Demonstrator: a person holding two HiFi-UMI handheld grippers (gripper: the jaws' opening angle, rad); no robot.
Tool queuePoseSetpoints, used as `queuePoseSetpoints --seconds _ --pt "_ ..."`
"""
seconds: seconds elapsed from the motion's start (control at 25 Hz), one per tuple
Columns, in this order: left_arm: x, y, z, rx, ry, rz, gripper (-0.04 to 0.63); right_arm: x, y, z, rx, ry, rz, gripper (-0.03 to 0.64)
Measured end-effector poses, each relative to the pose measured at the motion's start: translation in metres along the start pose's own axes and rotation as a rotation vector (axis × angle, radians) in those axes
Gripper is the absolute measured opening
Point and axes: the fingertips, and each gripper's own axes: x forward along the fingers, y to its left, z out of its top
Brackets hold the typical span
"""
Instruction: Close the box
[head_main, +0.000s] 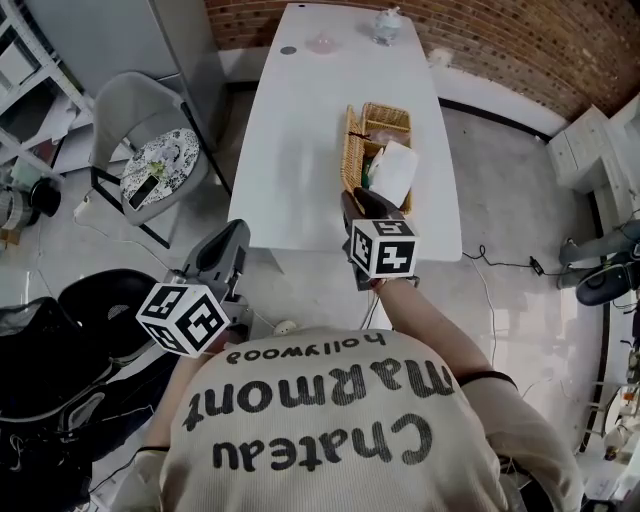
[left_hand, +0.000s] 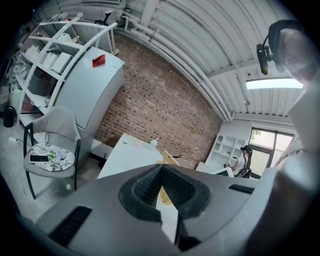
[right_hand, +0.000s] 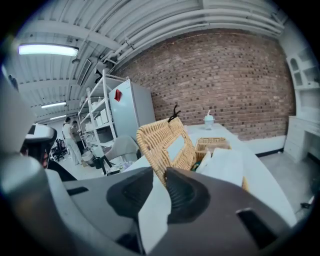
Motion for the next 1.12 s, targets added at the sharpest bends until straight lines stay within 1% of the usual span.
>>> queuePoseSetpoints --seconds 0.52,0.76,1.0,1.12 --pt "0.006 0.000 -0.002 -0.009 0.008 -0.004 0.002 -0.006 -0.014 0.002 0.013 -0.017 -0.022 0.058" --pt "0.005 -0.002 -0.004 -0.011 0.009 -0.012 0.002 -0.012 -0.018 0.000 0.033 -0.019 -0.036 0.051" --pt "0.008 -0.003 -0.003 -0.015 0.012 -0.016 0.002 -0.017 -0.030 -0.001 0.082 -0.024 -0.052 0.046" --pt "0.009 -0.004 -0.002 -0.019 0.017 -0.019 0.002 -0.017 -0.030 0.001 0.082 -0.025 -0.055 0.048"
